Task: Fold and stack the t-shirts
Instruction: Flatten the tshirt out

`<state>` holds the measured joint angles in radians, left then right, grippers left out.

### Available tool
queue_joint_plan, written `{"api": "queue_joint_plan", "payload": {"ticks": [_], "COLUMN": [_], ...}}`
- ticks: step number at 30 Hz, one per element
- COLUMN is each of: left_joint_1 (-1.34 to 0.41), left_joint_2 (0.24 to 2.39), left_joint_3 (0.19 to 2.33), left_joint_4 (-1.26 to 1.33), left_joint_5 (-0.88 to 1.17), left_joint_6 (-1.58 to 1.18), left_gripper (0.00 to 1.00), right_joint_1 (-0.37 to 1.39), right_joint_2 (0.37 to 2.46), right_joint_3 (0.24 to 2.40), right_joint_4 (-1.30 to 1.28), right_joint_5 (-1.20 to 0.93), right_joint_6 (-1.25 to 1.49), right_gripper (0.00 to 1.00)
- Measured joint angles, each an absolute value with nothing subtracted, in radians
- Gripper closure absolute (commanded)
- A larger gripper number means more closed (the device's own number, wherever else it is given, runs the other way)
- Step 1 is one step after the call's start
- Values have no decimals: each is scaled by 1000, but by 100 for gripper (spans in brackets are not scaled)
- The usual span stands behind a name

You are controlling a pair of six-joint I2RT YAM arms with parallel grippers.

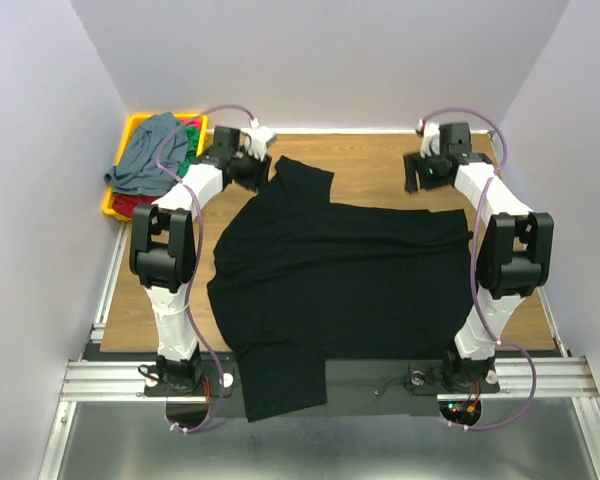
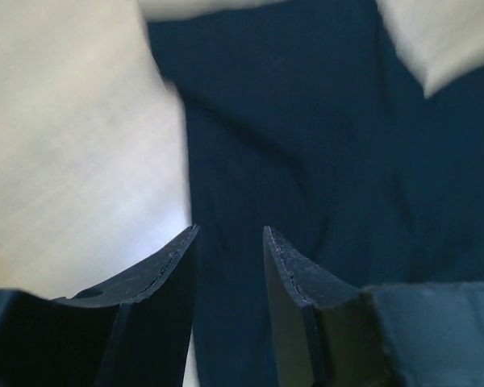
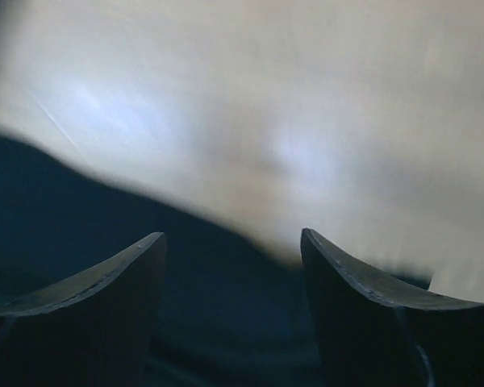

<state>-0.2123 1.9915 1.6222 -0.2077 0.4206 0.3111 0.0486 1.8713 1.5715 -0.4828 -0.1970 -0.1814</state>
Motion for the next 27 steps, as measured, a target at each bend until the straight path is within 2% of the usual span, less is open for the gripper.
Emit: {"api": "queue_joint_plan", "payload": {"ticks": [6,16,20,27], "left_joint_1": [-214,-214,-214,-214], "left_joint_2": [1987,1917,1874,1785], "left_joint_3": [1421,1274,1217,1121], "left_joint_4": [-292,-306,-307,-363], "left_joint_5": [398,327,299,279], "left_joint_6": [363,415,434,476], "left_gripper": [54,58,60,53], "right_joint_1": [-21,-221,-228,-248], "right_joint_2": [1871,1884,1917,1955], "right_joint_3": [1419,1504,1517,1520], "right_joint_4": [-628,-647,-648,-684], "right_joint_5": [-180,-190,-187,-215], "right_joint_6": [-260,-346,-369,-390], "right_gripper": [33,33,33,32]}}
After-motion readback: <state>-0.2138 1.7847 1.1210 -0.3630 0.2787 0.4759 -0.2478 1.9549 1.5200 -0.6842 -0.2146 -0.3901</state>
